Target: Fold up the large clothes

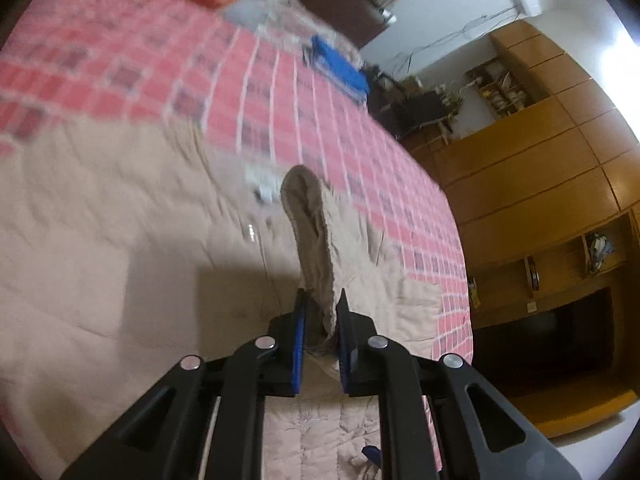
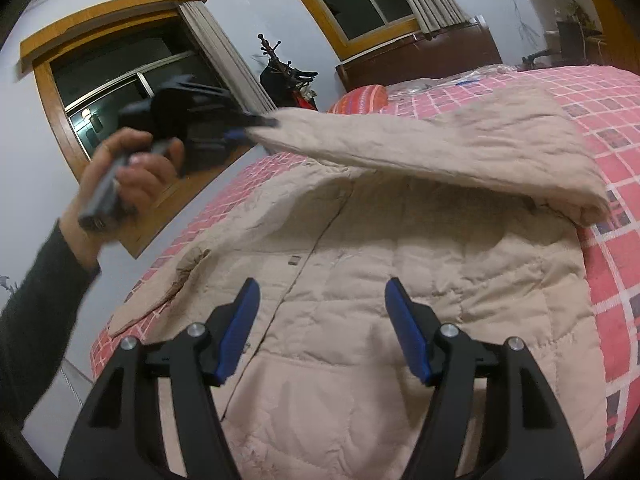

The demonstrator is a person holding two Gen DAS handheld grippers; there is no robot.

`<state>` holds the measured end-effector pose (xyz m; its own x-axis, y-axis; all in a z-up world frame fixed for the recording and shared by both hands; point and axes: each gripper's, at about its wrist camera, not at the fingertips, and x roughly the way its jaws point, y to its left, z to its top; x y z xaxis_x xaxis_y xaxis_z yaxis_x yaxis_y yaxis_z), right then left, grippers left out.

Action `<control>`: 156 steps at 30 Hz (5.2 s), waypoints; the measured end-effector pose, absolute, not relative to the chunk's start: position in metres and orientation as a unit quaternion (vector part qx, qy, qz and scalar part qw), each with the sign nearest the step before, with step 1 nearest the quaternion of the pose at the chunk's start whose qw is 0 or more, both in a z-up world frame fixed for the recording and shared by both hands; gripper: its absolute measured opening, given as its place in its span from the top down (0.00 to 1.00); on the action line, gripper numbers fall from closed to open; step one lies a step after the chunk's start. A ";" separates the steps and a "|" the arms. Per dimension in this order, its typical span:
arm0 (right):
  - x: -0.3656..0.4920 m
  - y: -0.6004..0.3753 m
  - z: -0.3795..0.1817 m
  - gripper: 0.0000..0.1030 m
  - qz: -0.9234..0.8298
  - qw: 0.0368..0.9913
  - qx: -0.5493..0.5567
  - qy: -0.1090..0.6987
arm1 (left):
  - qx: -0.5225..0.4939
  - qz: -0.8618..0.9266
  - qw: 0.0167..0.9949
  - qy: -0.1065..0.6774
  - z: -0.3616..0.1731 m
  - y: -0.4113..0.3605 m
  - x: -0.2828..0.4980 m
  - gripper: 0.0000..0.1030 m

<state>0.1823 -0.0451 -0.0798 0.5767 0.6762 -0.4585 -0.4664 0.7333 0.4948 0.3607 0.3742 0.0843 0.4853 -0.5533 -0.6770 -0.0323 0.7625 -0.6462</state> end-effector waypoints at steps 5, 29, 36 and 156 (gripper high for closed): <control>0.179 -0.045 -0.081 0.36 0.329 0.871 0.166 0.325 | -0.299 -0.144 0.825 0.458 0.123 0.415 0.347 0.87; 0.188 -0.050 -0.079 0.36 0.330 0.863 0.181 0.338 | -0.316 -0.041 0.807 0.497 -0.006 0.528 0.301 0.68; 0.187 -0.050 -0.077 0.35 0.332 0.863 0.182 0.334 | -0.298 -0.083 0.833 0.459 0.036 0.494 0.298 0.42; 0.382 -0.032 0.096 0.96 0.315 0.816 0.237 0.423 | -0.263 -0.058 0.895 0.356 0.057 0.520 0.247 0.21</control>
<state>0.3816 -0.0318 0.0959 0.4438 0.7147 -0.5407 -0.3130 0.6889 0.6537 0.2469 0.5199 0.0567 0.7392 -0.2914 -0.6072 -0.0828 0.8554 -0.5114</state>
